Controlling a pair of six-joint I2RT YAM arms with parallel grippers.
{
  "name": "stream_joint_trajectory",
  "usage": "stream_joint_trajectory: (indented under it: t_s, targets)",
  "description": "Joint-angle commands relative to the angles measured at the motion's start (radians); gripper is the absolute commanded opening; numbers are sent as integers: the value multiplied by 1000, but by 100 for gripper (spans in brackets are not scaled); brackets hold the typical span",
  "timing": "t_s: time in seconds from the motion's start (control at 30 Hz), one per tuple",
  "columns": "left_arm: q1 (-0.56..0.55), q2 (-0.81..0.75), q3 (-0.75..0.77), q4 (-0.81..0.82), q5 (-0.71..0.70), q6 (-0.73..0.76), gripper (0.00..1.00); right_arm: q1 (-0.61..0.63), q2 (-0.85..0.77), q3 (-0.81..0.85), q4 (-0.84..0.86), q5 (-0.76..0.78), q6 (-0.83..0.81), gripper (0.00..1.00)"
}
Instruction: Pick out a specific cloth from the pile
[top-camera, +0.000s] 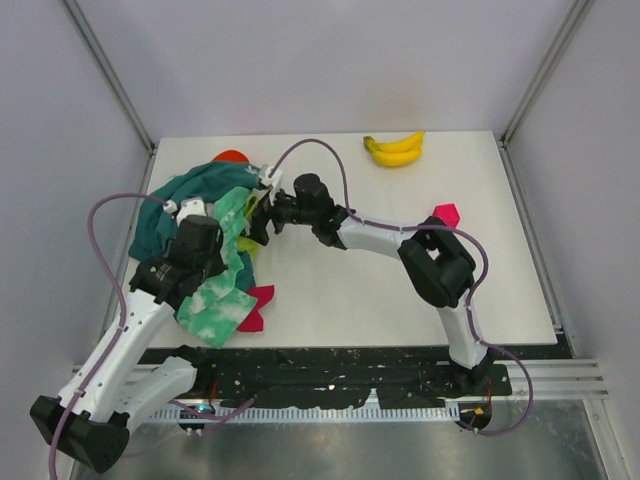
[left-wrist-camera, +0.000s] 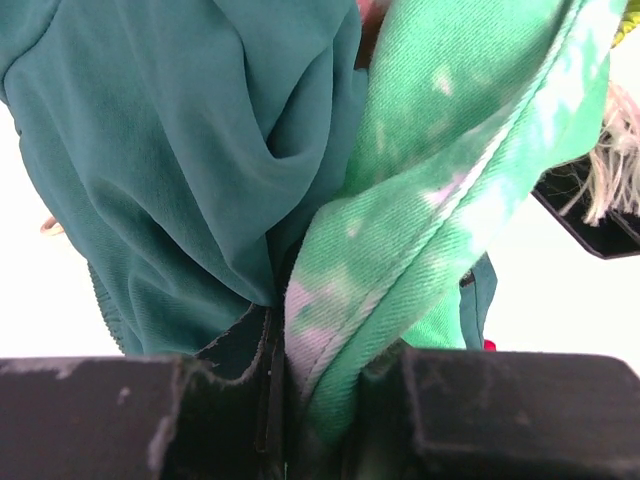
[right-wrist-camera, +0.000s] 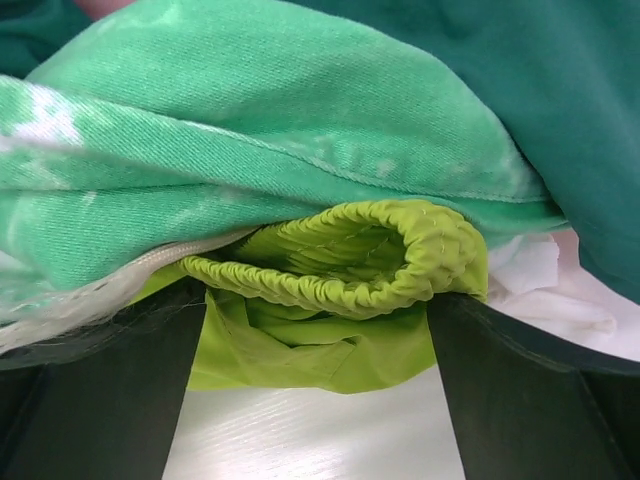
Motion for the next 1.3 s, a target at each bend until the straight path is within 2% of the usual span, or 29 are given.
stream_joint_trajectory:
  t_s: [0.0, 0.03, 0.07, 0.1, 0.13, 0.17, 0.2, 0.23, 0.3, 0.4, 0.53, 0.63, 0.87, 1.27]
  targets:
    - [18, -42, 16, 130, -3, 12, 0, 39, 11, 72, 46, 28, -52, 85]
    - [20, -39, 16, 132, -2, 13, 0, 45, 10, 73, 45, 47, -77, 77]
    - [26, -38, 19, 129, -6, 10, 0, 59, 2, 72, 39, 79, -83, 58]
    - [32, -35, 24, 121, -9, 7, 0, 61, -3, 70, 33, 93, -86, 45]
    - [40, -33, 27, 112, -17, 0, 0, 64, -25, 61, 10, 119, -84, 26]
    - [47, -27, 29, 104, -25, -10, 0, 62, -41, 47, 1, 136, -83, 18]
    - [58, -22, 29, 96, -29, -22, 0, 62, -85, 11, -6, 216, -80, 5]
    - [70, -15, 29, 95, -32, -33, 0, 62, -116, -18, -7, 258, -84, 5]
    - [103, 4, 27, 84, -32, -49, 0, 62, -206, -100, -1, 446, -106, 5]
    - [141, 43, 21, 69, -34, -74, 0, 40, -372, -216, -16, 594, -130, 5]
    - [176, 108, 10, 37, -54, -103, 0, -23, -576, -284, -53, 657, -123, 5]
    - [179, 139, -7, 29, -46, -119, 0, -94, -717, -289, -84, 633, -133, 5]
    - [205, 171, -48, 34, -58, -139, 0, -194, -935, -220, -196, 711, -169, 5]
    - [222, 183, -62, 21, -61, -146, 0, -260, -998, 70, -319, 892, -293, 5]
